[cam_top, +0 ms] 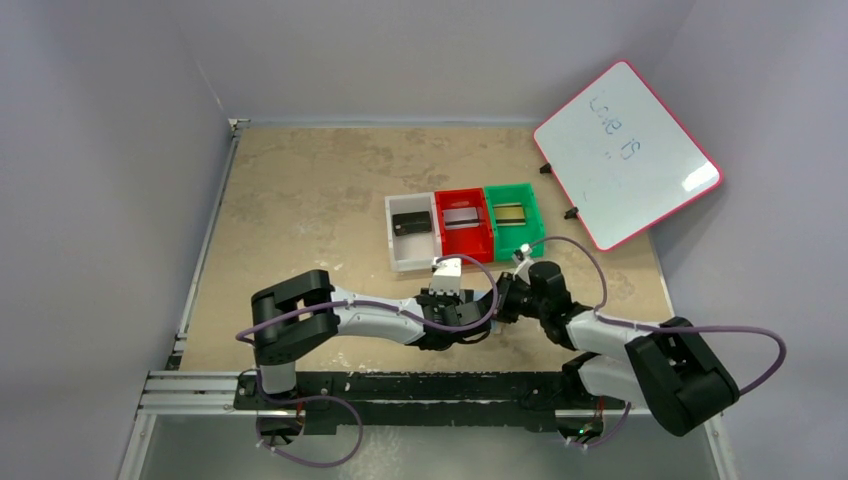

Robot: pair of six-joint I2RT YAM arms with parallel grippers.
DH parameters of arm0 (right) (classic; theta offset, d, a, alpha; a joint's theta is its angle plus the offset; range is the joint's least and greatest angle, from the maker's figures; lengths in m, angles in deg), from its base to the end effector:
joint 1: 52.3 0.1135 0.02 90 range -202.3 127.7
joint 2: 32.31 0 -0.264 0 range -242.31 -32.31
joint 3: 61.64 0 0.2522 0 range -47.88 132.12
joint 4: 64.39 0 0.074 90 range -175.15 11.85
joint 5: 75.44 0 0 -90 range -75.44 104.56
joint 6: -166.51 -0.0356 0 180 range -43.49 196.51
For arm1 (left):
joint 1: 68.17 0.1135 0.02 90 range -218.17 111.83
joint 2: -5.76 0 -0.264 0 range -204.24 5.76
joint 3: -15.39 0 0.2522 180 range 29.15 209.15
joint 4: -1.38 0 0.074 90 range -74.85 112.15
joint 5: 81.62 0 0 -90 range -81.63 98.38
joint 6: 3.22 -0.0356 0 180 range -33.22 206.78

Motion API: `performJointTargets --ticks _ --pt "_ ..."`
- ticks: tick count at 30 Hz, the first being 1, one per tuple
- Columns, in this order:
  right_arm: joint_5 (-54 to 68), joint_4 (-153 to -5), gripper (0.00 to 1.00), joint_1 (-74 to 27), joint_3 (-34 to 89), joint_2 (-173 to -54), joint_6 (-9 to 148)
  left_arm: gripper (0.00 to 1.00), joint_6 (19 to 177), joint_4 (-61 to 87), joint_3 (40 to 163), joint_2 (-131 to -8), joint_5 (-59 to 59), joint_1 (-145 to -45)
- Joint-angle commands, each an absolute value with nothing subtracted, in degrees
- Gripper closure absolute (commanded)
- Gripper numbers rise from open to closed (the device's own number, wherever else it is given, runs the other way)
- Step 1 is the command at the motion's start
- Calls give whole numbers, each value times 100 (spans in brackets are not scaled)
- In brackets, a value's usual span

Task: Take the credit cards out of the card holder

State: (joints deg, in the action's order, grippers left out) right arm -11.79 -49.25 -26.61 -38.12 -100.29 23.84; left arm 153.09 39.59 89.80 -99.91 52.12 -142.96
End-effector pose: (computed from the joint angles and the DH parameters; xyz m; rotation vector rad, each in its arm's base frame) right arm 0.1674 0.0981 0.1297 0.2281 2.2897 1.2566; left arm 0.1134 -0.3234 0.1434 0.0033 2.3155 -0.0857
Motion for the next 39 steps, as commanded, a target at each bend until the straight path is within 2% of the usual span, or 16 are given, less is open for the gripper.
performJointTargets --ticks 1,4,10,15,20,24,29,33,37,39 --pt "-1191 -4470 85 -2713 -3973 -10076 2201 98 15115 4329 8650 -10428 4632 -14216" --pt "-1229 -4243 76 -2709 -3937 -10331 2126 98 15096 4341 8703 -10415 4617 -14213" --pt "-1438 -3428 77 -2713 -4028 -10808 1939 98 15131 4286 8641 -10358 4583 -14218" --pt "-1293 -3517 95 -2711 -4082 -10733 1964 99 15152 4288 8635 -10349 4597 -14218" --pt "-581 -5086 100 -2738 -3956 -9755 2299 98 15238 4396 8646 -10309 4669 -14212" --pt "146 -6653 100 -2742 -3719 -8491 2551 98 15269 4368 8622 -10142 4693 -14218" --pt "640 -7771 100 -2736 -3420 -7168 2688 96 15307 4427 8652 -9851 4823 -14217" --pt "688 -7938 100 -2741 -3259 -6563 2831 83 15311 4460 8676 -9339 4982 -14213" --pt "649 -7753 100 -2735 -3152 -6348 3117 60 15202 4668 8783 -8729 5289 -14217" --pt "599 -7578 100 -2734 -3060 -6373 3296 53 15092 4860 8855 -8430 5501 -14197"
